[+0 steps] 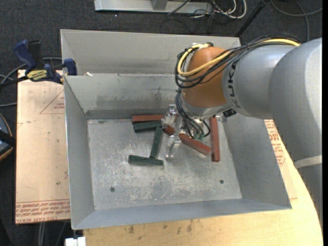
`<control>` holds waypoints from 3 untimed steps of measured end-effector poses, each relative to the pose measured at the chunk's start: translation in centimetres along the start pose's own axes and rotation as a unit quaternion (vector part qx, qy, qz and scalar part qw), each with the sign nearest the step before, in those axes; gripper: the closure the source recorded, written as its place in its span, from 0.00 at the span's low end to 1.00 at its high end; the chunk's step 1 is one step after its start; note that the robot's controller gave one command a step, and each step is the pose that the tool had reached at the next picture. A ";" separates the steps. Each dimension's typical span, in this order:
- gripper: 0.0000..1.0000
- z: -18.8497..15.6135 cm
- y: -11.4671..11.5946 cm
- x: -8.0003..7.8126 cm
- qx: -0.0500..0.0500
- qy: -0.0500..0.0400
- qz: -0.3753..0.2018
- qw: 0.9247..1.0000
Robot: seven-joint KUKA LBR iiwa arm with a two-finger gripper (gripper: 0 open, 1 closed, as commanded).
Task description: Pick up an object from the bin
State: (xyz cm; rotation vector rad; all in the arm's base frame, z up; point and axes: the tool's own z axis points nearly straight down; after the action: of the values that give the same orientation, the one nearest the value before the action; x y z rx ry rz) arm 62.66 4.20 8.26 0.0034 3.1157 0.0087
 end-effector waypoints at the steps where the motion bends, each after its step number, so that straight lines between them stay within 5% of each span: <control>1: 1.00 0.0 -9.6 -2.3 -0.001 0.001 -0.109 0.994; 2: 0.00 0.1 -10.0 -2.1 0.002 0.006 -0.110 0.994; 3: 0.00 0.1 -10.0 -2.1 0.002 0.004 -0.109 0.994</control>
Offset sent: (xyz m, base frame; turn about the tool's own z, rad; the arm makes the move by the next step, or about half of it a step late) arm 0.0000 0.0000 0.0000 0.0000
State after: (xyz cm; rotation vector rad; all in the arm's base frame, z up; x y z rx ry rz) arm 64.75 -5.80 8.13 -0.3383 3.1059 -0.0020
